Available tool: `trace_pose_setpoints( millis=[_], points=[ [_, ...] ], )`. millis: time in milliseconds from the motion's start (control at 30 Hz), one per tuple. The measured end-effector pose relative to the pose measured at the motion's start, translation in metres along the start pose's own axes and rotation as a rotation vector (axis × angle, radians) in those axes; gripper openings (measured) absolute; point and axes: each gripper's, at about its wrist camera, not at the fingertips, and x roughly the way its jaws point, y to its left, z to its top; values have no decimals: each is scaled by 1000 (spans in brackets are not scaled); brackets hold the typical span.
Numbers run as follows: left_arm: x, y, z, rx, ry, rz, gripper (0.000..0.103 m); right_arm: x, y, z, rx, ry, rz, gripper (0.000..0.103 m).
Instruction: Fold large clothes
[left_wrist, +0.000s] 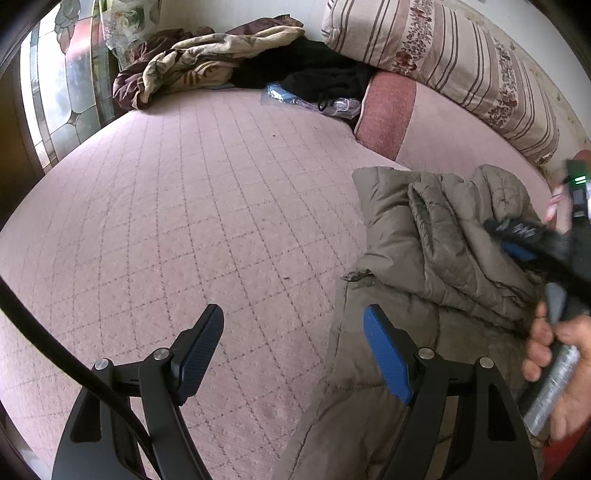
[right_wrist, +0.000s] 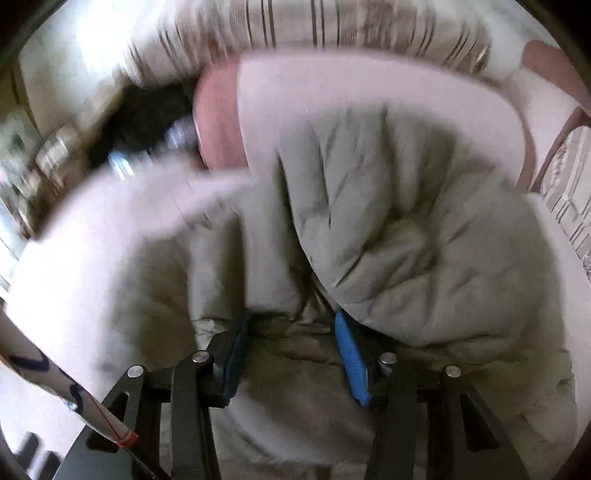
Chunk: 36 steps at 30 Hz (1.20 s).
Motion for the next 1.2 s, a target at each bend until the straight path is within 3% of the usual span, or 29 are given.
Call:
trace_pose_setpoints(
  millis=[67,167,233,300,367,433,533,633,733,800,833,967,1133,1200],
  points=[
    [0,-1,0,1,-4,0,77,-18,9,-1,-7,-47,39,52],
    [2,-2,-2,10,2,9,77,-4,32,-11,-56,11,89,54],
    [2,-2,-2,11,-1,17,77,23,49,-23,-128,58,41,62],
    [1,-1,-2,8,-2,21,77,31,59,-31,-207,41,-28,62],
    [0,0,-2,2,-2,15,77,16,60,-29,-239,17,-33,63],
    [-1,1,-2,0,-5,12,77,-17,52,-32,-218,-16,45,63],
    [-3,1,-2,-2,-7,2,77,-56,11,-34,-112,-77,83,66],
    [-2,-2,-4,10,-7,13,77,-57,-32,-29,-27,-114,-19,66],
    [2,-4,-5,18,2,26,77,-18,-67,-33,24,-13,-116,66],
    [2,-5,-6,23,2,35,77,11,-83,-41,28,84,-90,67],
    [2,-5,-6,23,1,37,77,9,-87,-42,25,79,-82,67],
    [0,-6,-8,26,-9,38,77,-36,-95,-47,40,33,-44,68],
    [-13,-12,-18,49,-11,13,77,-110,-131,-95,66,24,-16,72],
    [-25,-17,-27,70,-32,18,77,-142,-164,-121,109,20,-34,75]
  ],
)
